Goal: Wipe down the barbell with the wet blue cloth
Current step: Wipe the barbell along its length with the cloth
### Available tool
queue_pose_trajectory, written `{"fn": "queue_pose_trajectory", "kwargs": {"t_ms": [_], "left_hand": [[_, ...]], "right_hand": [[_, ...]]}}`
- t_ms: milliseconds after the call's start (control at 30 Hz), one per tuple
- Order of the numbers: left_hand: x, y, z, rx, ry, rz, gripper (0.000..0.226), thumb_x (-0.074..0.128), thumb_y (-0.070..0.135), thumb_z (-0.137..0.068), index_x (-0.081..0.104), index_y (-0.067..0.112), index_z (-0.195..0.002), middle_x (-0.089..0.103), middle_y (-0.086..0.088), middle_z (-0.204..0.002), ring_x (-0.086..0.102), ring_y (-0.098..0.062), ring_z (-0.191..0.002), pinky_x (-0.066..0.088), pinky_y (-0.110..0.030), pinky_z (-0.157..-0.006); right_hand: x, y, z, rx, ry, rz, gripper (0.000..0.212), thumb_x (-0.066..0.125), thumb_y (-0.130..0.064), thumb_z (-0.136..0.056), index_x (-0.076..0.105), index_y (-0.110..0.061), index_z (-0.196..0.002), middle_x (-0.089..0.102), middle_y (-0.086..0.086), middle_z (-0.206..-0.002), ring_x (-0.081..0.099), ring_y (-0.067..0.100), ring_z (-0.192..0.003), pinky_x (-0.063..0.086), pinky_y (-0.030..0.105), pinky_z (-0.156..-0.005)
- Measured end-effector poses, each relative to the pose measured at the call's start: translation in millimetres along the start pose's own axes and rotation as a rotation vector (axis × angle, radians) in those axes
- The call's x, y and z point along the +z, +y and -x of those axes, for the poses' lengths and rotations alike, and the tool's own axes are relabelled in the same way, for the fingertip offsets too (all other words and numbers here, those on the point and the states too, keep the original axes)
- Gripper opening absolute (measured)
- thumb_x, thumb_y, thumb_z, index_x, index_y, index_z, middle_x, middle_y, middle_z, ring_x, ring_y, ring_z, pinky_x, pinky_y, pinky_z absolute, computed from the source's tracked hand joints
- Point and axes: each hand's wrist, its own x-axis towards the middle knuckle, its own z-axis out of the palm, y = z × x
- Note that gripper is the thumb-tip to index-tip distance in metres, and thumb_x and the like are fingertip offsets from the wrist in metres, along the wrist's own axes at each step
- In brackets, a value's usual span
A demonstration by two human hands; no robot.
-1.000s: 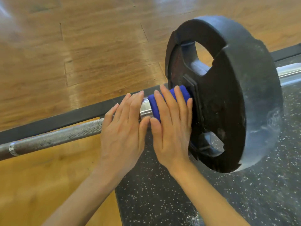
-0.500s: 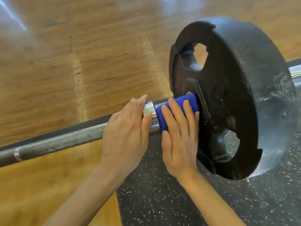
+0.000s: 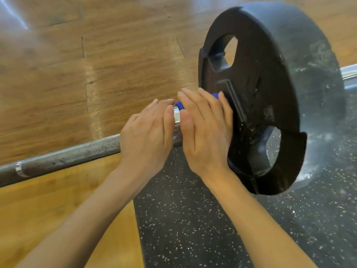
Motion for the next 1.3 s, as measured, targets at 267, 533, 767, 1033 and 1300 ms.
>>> {"fn": "queue_pose_trajectory", "kwargs": {"t_ms": [267, 533, 767, 1033, 1300], "left_hand": [[-3, 3, -15, -0.134, -0.039, 0.061, 0.055, 0.016, 0.032, -0.106, 0.066, 0.02, -0.125, 0.073, 0.001, -0.114, 0.063, -0.022, -0.118, 0.044, -0.039, -0.082], [2, -1, -16, -0.156, -0.011, 0.036, 0.053, 0.016, 0.033, -0.108, 0.068, 0.022, -0.116, 0.072, 0.003, -0.1, 0.065, -0.022, -0.112, 0.035, -0.033, -0.073], [8, -1, -2, -0.065, 0.053, 0.043, 0.059, 0.016, 0.035, -0.108, 0.071, 0.017, -0.121, 0.074, 0.004, -0.117, 0.06, -0.02, -0.128, 0.036, -0.029, -0.081], [9, -3, 10, -0.014, 0.06, 0.032, 0.06, 0.014, 0.038, -0.108, 0.07, 0.018, -0.117, 0.069, 0.009, -0.129, 0.053, -0.019, -0.136, 0.035, -0.03, -0.083], [3, -2, 22, -0.006, -0.023, 0.074, 0.063, 0.013, 0.05, -0.105, 0.058, 0.023, -0.14, 0.059, 0.012, -0.142, 0.04, -0.013, -0.146, 0.037, -0.032, -0.097]], "right_hand": [[11, 13, 45, -0.032, -0.042, -0.035, 0.05, 0.023, -0.033, -0.11, 0.027, -0.014, -0.155, 0.022, -0.002, -0.163, 0.006, 0.02, -0.156, -0.001, 0.042, -0.126], [4, 4, 7, 0.009, -0.056, -0.044, 0.05, 0.023, -0.032, -0.109, 0.055, -0.013, -0.141, 0.054, 0.002, -0.148, 0.036, 0.022, -0.147, 0.008, 0.039, -0.126], [-7, 2, -5, 0.005, -0.109, 0.084, 0.047, 0.028, -0.028, -0.108, 0.061, -0.006, -0.133, 0.058, 0.009, -0.143, 0.04, 0.028, -0.144, 0.01, 0.037, -0.126], [-17, 2, -3, 0.01, -0.088, 0.082, 0.038, 0.036, -0.033, -0.106, 0.066, -0.011, -0.102, 0.065, 0.002, -0.1, 0.059, 0.022, -0.102, 0.031, 0.036, -0.113], [-19, -13, 12, 0.131, 0.06, -0.084, 0.025, 0.047, -0.024, -0.101, 0.066, -0.008, -0.102, 0.065, 0.004, -0.097, 0.054, 0.023, -0.095, 0.038, 0.03, -0.083]]}}
